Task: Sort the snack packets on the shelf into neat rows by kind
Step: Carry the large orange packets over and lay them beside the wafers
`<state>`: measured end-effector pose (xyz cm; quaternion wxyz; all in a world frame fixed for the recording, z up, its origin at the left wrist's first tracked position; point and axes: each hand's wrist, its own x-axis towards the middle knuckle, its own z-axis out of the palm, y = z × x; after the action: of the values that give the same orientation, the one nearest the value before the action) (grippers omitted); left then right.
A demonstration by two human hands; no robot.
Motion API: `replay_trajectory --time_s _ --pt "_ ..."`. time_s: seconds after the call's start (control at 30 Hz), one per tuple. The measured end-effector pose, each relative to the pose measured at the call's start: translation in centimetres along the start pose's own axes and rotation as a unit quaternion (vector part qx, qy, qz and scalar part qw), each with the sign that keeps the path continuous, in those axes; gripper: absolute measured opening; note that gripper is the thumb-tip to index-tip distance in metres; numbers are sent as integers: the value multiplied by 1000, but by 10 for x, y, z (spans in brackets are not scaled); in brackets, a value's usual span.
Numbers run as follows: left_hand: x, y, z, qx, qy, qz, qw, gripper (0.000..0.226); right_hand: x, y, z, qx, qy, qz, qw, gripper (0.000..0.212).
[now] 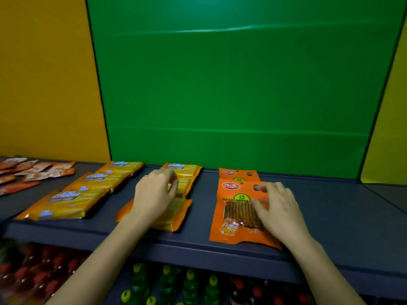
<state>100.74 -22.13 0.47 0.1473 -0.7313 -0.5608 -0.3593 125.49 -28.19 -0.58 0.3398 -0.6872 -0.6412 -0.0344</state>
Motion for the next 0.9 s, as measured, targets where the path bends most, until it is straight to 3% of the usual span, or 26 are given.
replay_trajectory --time_s 0.1,0.27,0.43,0.9 --pt "-24 -25 -23 31 11 -24 999 18 2 -25 8 22 -18 -76 997 31" --pt "-76 -86 -66 75 25 -131 988 18 0 -87 38 69 -62 -206 974 23" --pt "-128 -146 -119 152 27 -207 966 17 -11 -168 69 120 -101 -290 944 23" --pt "-215 -344 -226 244 21 -290 925 20 -54 -398 181 162 -196 -372 893 26"
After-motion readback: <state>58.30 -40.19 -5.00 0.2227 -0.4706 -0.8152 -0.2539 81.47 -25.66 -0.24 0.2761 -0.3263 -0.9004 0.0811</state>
